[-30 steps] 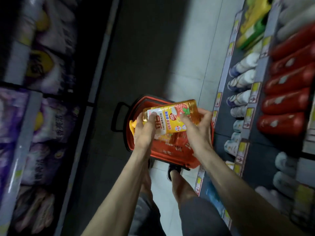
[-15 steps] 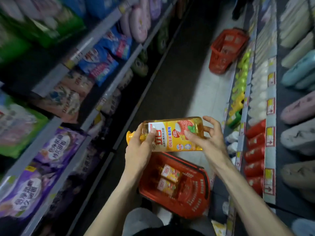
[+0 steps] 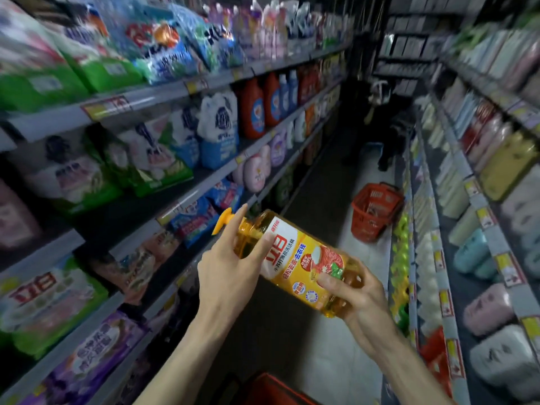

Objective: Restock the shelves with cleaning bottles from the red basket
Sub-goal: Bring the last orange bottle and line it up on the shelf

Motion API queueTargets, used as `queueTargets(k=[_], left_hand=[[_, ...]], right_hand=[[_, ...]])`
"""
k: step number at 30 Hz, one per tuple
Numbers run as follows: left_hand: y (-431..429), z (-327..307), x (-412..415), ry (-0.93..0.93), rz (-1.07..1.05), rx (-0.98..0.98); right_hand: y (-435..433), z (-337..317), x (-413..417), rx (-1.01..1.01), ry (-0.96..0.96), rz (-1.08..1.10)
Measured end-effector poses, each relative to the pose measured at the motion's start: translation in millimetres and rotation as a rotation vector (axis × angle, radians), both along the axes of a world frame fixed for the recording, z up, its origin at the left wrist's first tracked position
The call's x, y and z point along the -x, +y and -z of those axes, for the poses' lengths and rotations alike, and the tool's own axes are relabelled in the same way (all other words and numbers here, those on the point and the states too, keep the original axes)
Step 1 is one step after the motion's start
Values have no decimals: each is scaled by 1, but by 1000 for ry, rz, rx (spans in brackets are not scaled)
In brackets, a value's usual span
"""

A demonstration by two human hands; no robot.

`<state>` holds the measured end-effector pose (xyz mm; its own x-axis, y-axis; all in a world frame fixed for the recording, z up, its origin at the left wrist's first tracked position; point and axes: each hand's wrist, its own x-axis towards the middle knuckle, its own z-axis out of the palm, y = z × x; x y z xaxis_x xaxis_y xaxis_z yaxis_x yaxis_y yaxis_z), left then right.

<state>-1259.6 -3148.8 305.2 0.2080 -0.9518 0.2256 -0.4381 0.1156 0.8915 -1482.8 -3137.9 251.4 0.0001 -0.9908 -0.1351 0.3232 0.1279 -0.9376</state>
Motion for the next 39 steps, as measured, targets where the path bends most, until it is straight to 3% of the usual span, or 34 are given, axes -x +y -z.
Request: queueTargets(k=[4,7,8,12,20,23,28,34,39], left_hand=[[-14,-9,3,464,15,149],[-28,-11,6,798,196,-69],[-32,-14,7,828,298,-144],[-44,-22,-7,696,417,-175],[-68,-3,-77,609,383,-248],[-72,5,-105,572,375,-245],[-71,18,-145,502,343,-233],[-53,38,-180,449,264,-253],[-17,41,-205,317,153,-276]], right_hand=[[-11,-21,-22,-1,-191,76],[-15,-34,-44,-57,-351,50],[-16,-37,-52,-74,-408,30],[-24,-32,-77,-81,-450,-64],[-55,-16,-108,-78,71,-263],[-70,-24,-125,-32,212,-249],[-90,-33,-163,19,384,-407],[-91,-14,-215,17,411,-401],[-77,5,-244,9,351,-517]])
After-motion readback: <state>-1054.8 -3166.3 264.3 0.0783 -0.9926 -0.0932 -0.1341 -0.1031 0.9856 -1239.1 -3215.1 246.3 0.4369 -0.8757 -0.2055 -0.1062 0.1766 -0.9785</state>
